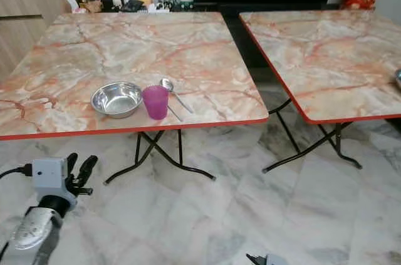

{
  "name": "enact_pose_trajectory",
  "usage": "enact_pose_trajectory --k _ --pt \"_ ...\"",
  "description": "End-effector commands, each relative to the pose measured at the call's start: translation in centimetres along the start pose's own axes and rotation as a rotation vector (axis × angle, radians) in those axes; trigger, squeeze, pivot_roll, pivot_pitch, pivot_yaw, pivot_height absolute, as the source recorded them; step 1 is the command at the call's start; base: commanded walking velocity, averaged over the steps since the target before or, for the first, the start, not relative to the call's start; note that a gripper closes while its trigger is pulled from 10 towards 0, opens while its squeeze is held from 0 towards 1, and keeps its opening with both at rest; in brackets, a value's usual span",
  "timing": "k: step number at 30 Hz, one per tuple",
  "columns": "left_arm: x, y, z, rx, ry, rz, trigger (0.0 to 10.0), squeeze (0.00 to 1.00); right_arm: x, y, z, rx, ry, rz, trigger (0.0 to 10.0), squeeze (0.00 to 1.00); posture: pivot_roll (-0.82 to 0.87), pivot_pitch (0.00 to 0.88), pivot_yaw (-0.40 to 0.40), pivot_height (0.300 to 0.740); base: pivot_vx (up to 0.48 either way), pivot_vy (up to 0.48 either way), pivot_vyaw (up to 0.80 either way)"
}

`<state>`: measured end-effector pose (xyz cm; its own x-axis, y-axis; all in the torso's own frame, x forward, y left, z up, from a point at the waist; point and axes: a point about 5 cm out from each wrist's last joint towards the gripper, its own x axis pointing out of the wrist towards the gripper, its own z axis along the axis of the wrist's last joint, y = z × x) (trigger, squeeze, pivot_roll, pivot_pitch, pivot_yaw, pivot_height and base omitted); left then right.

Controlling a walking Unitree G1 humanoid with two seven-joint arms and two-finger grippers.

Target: Setting the table

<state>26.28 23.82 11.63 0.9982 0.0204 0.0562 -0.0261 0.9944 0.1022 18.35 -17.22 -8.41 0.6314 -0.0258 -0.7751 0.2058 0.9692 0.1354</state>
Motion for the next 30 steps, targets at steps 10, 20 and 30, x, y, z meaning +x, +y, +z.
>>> enact_pose_trajectory --k 10,20,30 --pt "0.8 -1.8 0.5 -0.102 -0.009 -0.045 10.0 0.00 -0.1 -1.7 0.3 -0.051 0.000 -0.021 10.0 0.00 0.15 0.127 -0.017 0.740 0.000 0.000 0.00" --pt "1.1 -2.0 0.9 -0.095 -0.015 -0.093 10.0 1.00 -0.1 -1.3 0.2 -0.044 -0.001 -0.021 10.0 0.00 0.16 0.118 -0.015 0.740 0.000 0.000 0.00" --pt "1.0 -2.6 1.0 -0.100 -0.012 -0.099 10.0 0.00 -0.1 -0.7 -0.1 -0.045 0.005 -0.008 10.0 0.00 0.16 0.107 -0.014 0.740 0.000 0.000 0.00"
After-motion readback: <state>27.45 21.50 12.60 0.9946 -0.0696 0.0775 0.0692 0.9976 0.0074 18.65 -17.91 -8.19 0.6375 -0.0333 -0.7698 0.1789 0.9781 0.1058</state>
